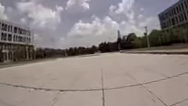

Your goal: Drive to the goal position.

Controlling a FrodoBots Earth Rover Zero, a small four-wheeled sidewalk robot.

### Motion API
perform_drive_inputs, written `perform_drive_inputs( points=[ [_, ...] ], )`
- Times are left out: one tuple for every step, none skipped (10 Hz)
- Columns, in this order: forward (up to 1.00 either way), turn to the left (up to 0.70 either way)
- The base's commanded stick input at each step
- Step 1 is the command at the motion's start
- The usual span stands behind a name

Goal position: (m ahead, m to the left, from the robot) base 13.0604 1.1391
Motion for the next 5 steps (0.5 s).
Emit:
perform_drive_inputs(
  points=[
    [0.7,0.01],
    [0.7,0.01],
    [0.7,0.01],
    [0.7,0.01],
    [0.7,0.01]
  ],
)
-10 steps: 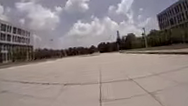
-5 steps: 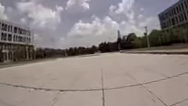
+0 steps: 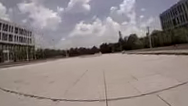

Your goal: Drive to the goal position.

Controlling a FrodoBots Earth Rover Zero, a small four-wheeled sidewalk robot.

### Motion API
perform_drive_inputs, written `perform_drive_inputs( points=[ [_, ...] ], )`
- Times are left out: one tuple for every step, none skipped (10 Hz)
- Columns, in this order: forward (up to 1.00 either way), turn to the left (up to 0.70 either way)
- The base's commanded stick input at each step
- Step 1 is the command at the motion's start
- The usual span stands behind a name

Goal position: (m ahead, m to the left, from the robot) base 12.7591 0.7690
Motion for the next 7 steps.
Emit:
perform_drive_inputs(
  points=[
    [0.7,0.01],
    [0.7,0.01],
    [0.7,0.01],
    [0.7,0.01],
    [0.7,0.01],
    [0.7,0.01],
    [0.7,0.01]
  ],
)
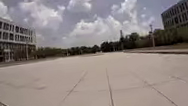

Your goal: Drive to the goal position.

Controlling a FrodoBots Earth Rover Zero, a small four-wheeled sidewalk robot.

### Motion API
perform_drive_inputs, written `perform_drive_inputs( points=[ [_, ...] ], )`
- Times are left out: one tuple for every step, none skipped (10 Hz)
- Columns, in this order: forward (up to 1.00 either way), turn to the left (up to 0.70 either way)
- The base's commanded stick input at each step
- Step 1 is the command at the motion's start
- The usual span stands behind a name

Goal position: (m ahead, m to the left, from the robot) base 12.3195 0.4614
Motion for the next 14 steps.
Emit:
perform_drive_inputs(
  points=[
    [0.7,0.01],
    [0.7,0.01],
    [0.7,0.01],
    [0.7,0.01],
    [0.7,0.01],
    [0.7,0.01],
    [0.7,0.01],
    [0.7,0.01],
    [0.7,0.01],
    [0.7,0.01],
    [0.7,0.01],
    [0.7,0.01],
    [0.7,0.01],
    [0.7,0.01]
  ],
)
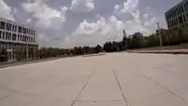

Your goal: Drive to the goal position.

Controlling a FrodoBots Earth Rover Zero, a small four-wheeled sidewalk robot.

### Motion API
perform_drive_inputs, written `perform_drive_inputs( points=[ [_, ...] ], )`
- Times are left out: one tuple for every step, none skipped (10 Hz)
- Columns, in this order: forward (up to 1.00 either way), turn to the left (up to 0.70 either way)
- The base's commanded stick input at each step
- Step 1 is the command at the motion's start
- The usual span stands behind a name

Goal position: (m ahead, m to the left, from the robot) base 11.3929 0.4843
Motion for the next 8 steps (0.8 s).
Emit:
perform_drive_inputs(
  points=[
    [0.7,0.01],
    [0.7,0.01],
    [0.7,0.01],
    [0.7,0.01],
    [0.7,0.01],
    [0.7,0.01],
    [0.7,0.01],
    [0.7,0.01]
  ],
)
